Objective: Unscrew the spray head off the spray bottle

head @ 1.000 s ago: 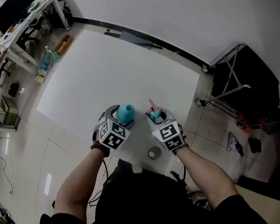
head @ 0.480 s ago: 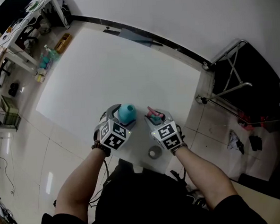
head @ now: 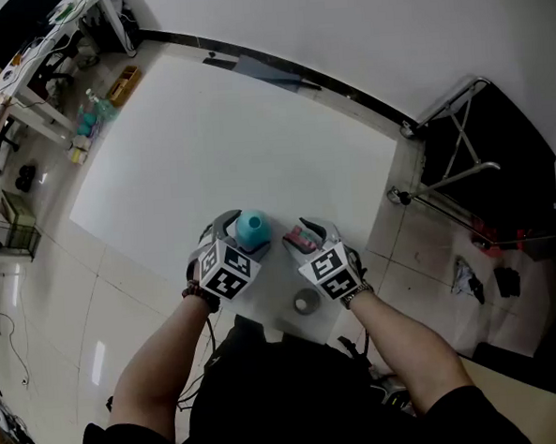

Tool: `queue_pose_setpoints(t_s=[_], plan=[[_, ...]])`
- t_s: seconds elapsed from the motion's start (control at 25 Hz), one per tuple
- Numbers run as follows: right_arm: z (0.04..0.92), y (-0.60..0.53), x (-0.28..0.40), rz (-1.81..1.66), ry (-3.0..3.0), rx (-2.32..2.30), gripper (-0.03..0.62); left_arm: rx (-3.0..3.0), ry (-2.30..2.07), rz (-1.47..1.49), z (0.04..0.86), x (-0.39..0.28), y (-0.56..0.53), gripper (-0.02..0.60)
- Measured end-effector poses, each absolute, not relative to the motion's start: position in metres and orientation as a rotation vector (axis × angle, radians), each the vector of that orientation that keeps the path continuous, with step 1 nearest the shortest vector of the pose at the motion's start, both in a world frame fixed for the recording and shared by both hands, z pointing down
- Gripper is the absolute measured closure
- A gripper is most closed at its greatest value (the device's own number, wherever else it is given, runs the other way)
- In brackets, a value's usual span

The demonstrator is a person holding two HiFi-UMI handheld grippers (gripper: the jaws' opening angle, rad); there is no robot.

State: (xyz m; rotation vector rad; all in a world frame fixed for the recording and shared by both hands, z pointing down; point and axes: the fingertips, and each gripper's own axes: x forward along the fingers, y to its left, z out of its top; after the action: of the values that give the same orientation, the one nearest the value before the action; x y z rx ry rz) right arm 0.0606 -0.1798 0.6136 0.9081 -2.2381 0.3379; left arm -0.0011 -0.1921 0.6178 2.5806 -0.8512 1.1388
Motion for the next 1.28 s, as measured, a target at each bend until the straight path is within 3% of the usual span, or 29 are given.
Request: queue_pose_setpoints(t_s=[0.56, 1.28], plan=[[0.627, -0.154, 0.054, 0.228, -2.191, 0.777, 0.301, 2.573, -0.861, 1.148, 0.621, -0.005, -0.184, 0.138], [0.608, -0.145, 0.054, 0.183, -2.217, 0.796, 0.301, 2.563, -0.932, 1.124, 0.61, -0.014, -0.163, 0.149]])
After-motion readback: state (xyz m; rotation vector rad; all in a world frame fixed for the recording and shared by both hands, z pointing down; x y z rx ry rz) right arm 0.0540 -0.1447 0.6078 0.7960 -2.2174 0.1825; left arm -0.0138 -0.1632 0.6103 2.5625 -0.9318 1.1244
